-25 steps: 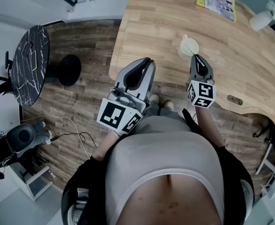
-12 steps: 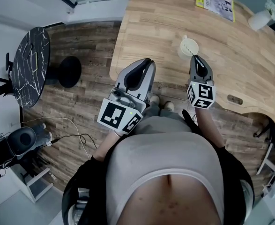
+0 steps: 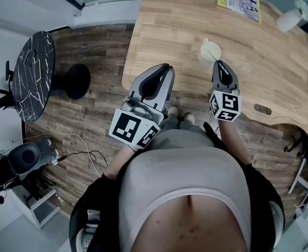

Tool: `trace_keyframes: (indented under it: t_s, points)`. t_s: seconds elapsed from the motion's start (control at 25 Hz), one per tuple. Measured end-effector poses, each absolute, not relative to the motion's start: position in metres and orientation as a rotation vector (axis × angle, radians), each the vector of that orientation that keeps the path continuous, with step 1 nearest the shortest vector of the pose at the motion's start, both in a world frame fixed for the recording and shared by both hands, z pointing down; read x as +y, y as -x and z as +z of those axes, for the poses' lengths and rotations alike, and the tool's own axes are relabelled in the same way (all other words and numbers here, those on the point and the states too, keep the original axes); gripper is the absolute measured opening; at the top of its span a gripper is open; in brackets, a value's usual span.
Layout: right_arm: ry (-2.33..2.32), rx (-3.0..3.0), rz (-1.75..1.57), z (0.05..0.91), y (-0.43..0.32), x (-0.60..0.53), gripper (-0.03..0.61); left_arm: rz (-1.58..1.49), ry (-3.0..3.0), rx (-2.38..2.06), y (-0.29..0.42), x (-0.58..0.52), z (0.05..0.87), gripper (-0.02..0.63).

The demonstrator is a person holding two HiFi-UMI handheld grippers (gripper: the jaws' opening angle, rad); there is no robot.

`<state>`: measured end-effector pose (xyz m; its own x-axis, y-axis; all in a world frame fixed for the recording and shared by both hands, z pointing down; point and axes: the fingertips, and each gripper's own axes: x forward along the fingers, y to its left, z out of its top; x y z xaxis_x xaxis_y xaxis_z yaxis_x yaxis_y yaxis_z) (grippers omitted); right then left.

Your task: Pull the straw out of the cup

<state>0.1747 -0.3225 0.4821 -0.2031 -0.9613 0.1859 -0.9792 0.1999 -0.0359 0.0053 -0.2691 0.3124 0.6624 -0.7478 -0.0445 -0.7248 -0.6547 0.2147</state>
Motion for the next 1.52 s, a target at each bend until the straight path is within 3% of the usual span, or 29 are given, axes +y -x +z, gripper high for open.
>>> trace_keyframes:
  t_s: [1.52]
  points:
    - [-1.962,-2.359,0.179,0.456,-0.176,-0.313,0.044,-0.221,-2.728,-1.119,-0.019,-0.267,0.307,0.022]
